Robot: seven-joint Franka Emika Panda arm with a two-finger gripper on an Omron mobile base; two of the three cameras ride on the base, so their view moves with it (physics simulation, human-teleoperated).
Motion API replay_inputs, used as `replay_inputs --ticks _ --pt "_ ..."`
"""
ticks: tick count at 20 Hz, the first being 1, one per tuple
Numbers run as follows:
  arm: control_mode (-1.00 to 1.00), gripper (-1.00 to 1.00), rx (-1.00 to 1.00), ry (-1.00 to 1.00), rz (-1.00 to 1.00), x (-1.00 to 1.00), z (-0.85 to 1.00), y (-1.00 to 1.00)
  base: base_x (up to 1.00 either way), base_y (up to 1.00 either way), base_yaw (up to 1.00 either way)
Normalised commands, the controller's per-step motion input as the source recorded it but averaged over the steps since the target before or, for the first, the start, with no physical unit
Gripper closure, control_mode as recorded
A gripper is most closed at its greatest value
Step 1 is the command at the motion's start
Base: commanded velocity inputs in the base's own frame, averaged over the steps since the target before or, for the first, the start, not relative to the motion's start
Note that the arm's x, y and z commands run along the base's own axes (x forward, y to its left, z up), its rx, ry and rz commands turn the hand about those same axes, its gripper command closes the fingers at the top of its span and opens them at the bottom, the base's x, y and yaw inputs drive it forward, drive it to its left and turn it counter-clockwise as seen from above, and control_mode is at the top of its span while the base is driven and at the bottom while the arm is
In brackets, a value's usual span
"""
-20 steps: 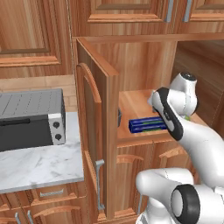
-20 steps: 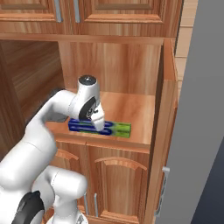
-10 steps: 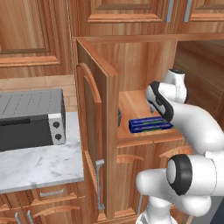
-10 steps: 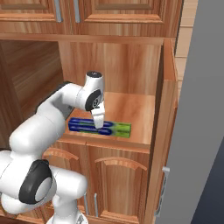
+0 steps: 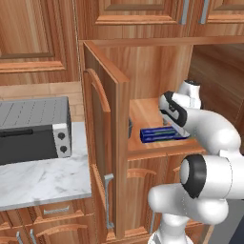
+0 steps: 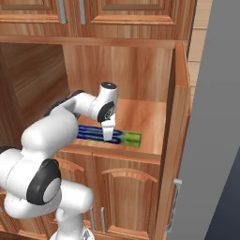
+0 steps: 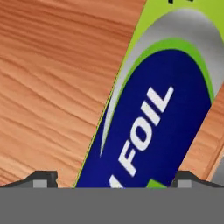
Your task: Retrieve the tupperware and aluminum foil from the cabinet and place them on the dining counter near the plate with fish and shrimp to prepare for storing leftovers.
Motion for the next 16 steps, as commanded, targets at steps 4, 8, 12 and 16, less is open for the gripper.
replay_inputs --ticks 4,8,12,16 --pt "-1.00 -1.00 0.04 0.00 -0.20 0.00 -0.19 0.00 0.00 0.00 0.00" --pt "-1.00 -1.00 0.00 0.00 -0.18 -0.13 0.07 0.00 0.00 0.00 0.00" --pt "-1.00 -1.00 0.00 0.00 -0.16 0.03 -0.28 0.00 0.00 0.00 0.00" --pt "-1.00 1.00 0.00 -0.02 -0.04 0.02 -0.11 0.01 0.00 0.00 0.00"
